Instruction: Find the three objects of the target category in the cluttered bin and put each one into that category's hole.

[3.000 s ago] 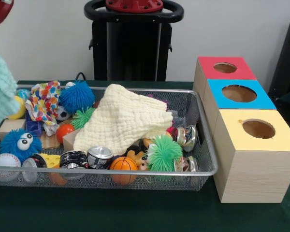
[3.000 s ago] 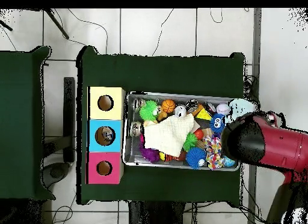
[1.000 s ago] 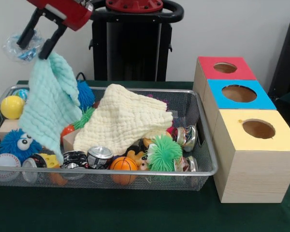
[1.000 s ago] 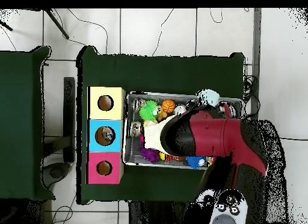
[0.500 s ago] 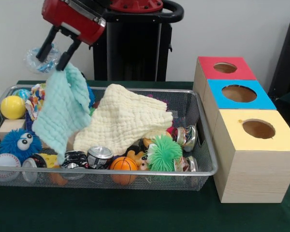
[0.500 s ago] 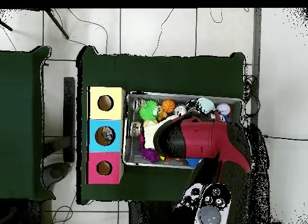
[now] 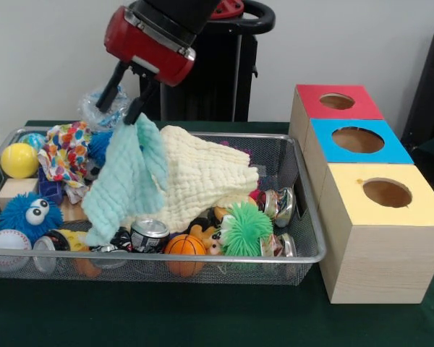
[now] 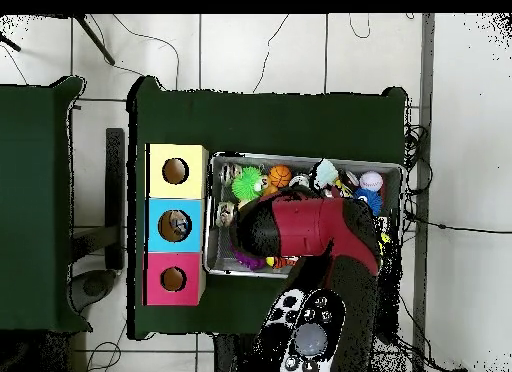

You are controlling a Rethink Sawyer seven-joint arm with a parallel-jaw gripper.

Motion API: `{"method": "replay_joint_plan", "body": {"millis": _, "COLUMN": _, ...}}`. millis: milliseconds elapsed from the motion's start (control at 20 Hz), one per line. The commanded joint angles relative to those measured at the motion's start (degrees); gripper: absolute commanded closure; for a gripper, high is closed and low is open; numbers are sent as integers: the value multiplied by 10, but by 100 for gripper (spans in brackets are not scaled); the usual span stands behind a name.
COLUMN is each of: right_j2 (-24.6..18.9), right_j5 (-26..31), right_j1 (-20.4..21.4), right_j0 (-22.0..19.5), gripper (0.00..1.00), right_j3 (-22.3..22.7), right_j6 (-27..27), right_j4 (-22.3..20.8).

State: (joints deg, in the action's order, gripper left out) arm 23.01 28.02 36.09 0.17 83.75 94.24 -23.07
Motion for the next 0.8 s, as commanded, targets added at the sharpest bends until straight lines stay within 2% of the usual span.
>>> {"method": "replay_joint_plan", "body": {"millis": 50, "right_j2": -8, "right_j5": -16, "right_j1": -24, "right_j0": -2, "gripper": 100, "right_j3": 39, "right_j6": 143, "right_j4": 27}}
{"method": "replay_joint_plan", "body": {"millis": 150, "right_j2": -4, "right_j5": -32, "right_j1": -23, "right_j0": -6, "gripper": 100, "right_j3": 44, "right_j6": 140, "right_j4": 23}}
{"method": "replay_joint_plan", "body": {"millis": 300, "right_j2": 27, "right_j5": -43, "right_j1": -43, "right_j0": 13, "gripper": 100, "right_j3": 26, "right_j6": 166, "right_j4": 13}}
{"method": "replay_joint_plan", "body": {"millis": 450, "right_j2": 40, "right_j5": -58, "right_j1": -71, "right_j0": 32, "gripper": 100, "right_j3": 15, "right_j6": 196, "right_j4": 26}}
{"method": "replay_joint_plan", "body": {"millis": 550, "right_j2": 72, "right_j5": -66, "right_j1": -94, "right_j0": 56, "gripper": 100, "right_j3": -1, "right_j6": 224, "right_j4": 29}}
{"method": "replay_joint_plan", "body": {"millis": 750, "right_j2": 97, "right_j5": -55, "right_j1": -113, "right_j0": 74, "gripper": 100, "right_j3": -9, "right_j6": 235, "right_j4": 45}}
{"method": "replay_joint_plan", "body": {"millis": 800, "right_j2": 100, "right_j5": -54, "right_j1": -115, "right_j0": 74, "gripper": 0, "right_j3": -9, "right_j6": 229, "right_j4": 53}}
